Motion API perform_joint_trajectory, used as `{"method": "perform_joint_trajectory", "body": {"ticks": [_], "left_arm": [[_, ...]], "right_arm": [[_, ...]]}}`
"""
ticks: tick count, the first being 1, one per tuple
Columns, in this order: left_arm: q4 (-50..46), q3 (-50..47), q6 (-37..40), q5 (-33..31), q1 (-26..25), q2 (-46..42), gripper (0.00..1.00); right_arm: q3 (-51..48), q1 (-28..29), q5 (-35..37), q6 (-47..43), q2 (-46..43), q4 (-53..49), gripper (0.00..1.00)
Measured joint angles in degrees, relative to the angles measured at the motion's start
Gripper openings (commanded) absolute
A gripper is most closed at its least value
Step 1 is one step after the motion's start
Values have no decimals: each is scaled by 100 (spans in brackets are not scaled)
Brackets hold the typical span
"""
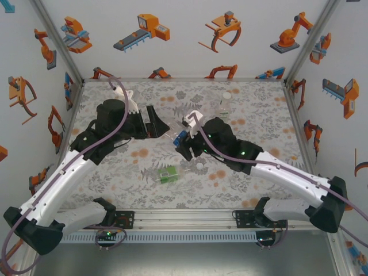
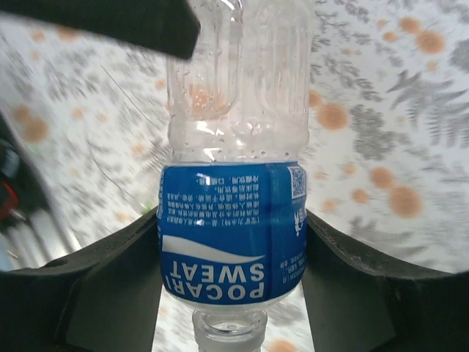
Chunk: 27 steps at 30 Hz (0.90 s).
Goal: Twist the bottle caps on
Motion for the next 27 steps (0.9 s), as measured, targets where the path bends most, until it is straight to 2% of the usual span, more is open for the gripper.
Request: {"method": "perform_joint_trajectory", "body": {"ticks": [5, 9, 15, 20, 27], "left_arm": [[-472, 146, 531, 575, 17, -2, 99], [-785, 385, 881, 1294, 17, 201, 99], [-1056, 468, 1272, 2347, -57, 503, 99], [-1438, 717, 1624, 2830, -326, 769, 99], [-2009, 1202, 2190, 3112, -994, 1327, 97]], "right_arm": [[142, 0, -2, -2118, -380, -1060, 13], [361, 4, -66, -3563, -426, -1768, 0], [476, 114, -481, -5193, -586, -2420, 0], [708, 216, -780, -5890, -564, -2787, 0], [1119, 295, -1137, -6227, -404, -3097, 0]]}}
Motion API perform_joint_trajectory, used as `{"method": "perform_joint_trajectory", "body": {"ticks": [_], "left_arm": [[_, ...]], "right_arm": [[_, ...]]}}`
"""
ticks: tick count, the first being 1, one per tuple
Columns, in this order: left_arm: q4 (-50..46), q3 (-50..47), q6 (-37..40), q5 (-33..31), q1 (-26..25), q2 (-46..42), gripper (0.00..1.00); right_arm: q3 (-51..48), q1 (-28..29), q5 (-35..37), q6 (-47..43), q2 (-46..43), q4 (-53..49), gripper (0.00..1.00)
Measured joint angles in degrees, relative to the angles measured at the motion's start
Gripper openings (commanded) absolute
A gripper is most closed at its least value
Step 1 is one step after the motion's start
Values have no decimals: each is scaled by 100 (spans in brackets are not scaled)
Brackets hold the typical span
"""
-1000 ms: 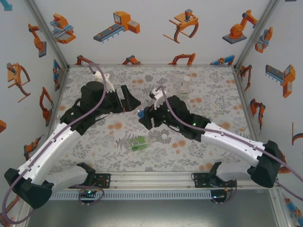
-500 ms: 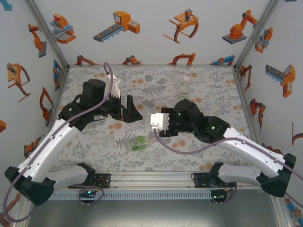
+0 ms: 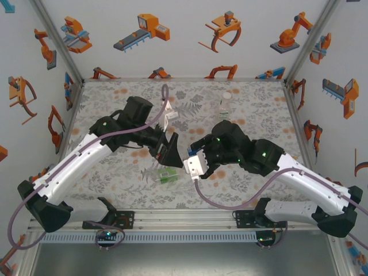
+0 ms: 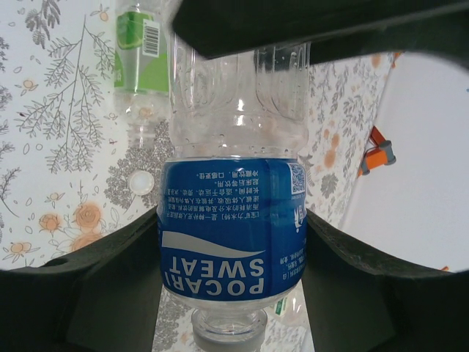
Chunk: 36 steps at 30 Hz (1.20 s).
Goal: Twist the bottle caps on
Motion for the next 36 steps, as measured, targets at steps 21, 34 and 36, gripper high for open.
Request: {"method": "perform_joint_trajectory", "body": {"ticks": [21, 34, 36], "left_arm": [[-772, 511, 780, -107, -671, 796, 60], [-804, 516, 979, -197, -710, 809, 41], [-796, 516, 1003, -297, -710, 802, 40]], "right_arm": [[400, 9, -448, -74, 313, -614, 0], [334, 11, -374, 9, 308, -573, 43], [205, 11, -339, 85, 245, -420, 51]]}}
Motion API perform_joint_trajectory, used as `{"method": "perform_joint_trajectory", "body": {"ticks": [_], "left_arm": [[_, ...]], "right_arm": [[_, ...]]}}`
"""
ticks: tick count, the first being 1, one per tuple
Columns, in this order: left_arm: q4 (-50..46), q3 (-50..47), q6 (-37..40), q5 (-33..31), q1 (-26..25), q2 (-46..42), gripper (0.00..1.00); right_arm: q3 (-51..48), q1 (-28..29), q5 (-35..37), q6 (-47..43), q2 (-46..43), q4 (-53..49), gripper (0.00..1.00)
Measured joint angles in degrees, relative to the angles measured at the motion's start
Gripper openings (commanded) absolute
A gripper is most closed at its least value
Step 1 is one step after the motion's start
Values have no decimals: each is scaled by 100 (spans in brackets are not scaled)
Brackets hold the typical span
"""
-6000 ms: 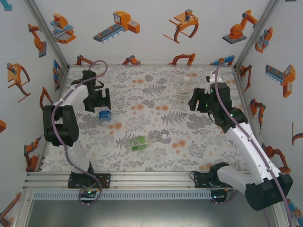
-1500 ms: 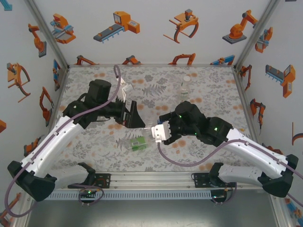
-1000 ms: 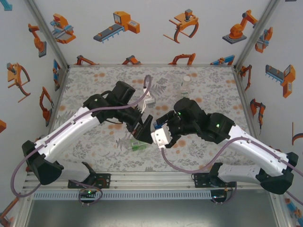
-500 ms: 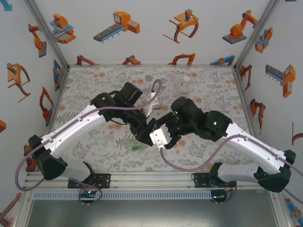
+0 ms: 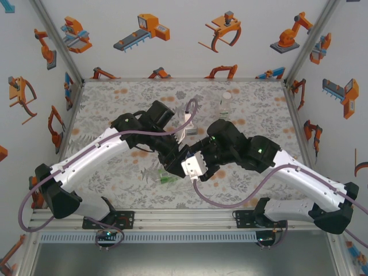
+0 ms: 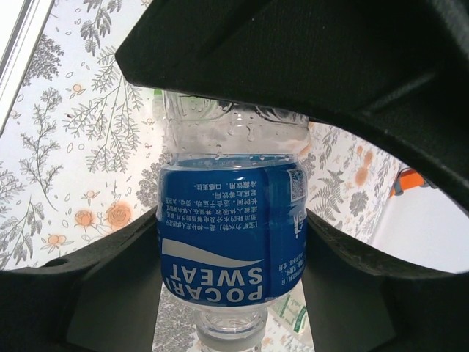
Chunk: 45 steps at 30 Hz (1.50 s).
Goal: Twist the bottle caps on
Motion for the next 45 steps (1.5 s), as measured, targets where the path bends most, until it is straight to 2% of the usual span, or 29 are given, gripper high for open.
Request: {"method": "perform_joint_trajectory", "body": {"ticks": [4, 9, 15, 19, 25, 29, 34, 37, 39, 42, 45], "left_arm": [[140, -9, 17, -205, -26, -85, 40], [645, -280, -11, -328, -2, -490, 40], [1231, -793, -195, -308, 203, -973, 40], [1263, -984, -321, -625, 518, -1045, 39], [1390, -1064, -470, -857, 546, -1054, 38], [1759, -1270, -719, -1104, 599, -1207, 38], [2671, -1714, -1272, -1274, 686, -1622, 39], [3289, -1895, -1648, -1259, 695, -1788, 40], [3661, -1943, -1895, -1193, 695, -1825, 40], [4186, -1969, -2275, -1038, 695, -1829, 40], [4739, -2076, -2682, -942, 702, -1875, 40]], "right_arm": [[-284, 7, 118, 326, -236, 345, 54], [-761, 37, 264, 1141, -704, 999, 56], [-1425, 50, 439, 2361, -1408, 1943, 67], [-1585, 48, 610, 3003, -1919, 2371, 69], [-1690, 48, 1102, 3858, -2131, 2868, 70], [-1871, 48, 2004, 5307, -2127, 3351, 69], [-1974, 48, 2957, 7722, -2072, 3753, 72], [-2109, 48, 3156, 9009, -2022, 4273, 83], [-2256, 48, 3161, 9648, -1952, 4739, 94], [-2424, 48, 3167, 10332, -1801, 5335, 93], [-2426, 46, 3294, 10651, -1707, 5716, 91]]}}
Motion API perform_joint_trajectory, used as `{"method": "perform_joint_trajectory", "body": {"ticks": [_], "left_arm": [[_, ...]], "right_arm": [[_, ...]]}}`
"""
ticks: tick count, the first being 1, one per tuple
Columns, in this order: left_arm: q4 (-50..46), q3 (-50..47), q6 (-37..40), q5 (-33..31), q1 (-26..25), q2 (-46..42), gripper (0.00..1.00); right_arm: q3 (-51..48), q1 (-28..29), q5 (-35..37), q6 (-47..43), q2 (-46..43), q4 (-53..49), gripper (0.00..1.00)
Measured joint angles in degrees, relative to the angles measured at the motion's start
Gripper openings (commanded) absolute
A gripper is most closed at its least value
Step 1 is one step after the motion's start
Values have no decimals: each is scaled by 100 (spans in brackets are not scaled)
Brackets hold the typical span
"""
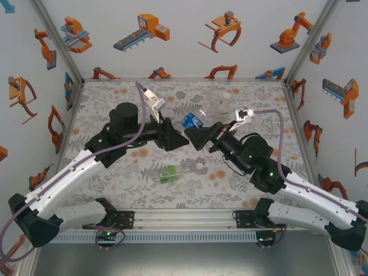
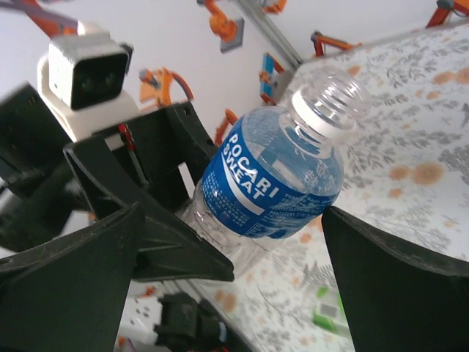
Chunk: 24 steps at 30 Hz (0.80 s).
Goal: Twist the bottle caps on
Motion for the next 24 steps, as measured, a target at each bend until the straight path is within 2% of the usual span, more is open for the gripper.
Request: {"method": "perform_joint_trajectory", "body": {"ticks": [6, 13, 18, 24], "left_arm": [[951, -229, -643, 162, 13, -98, 39], [1526, -391, -1056, 330, 15, -162, 40], [1853, -391, -1233, 566, 13, -151, 40], [2081, -391, -1364, 673, 20, -136, 41]], "right_arm": [[20, 2, 164, 157, 155, 638, 84], [87, 0, 175, 249, 402, 1082, 81], [212, -22, 195, 350, 483, 1237, 66], [273, -61, 197, 446, 570, 1381, 55]]}}
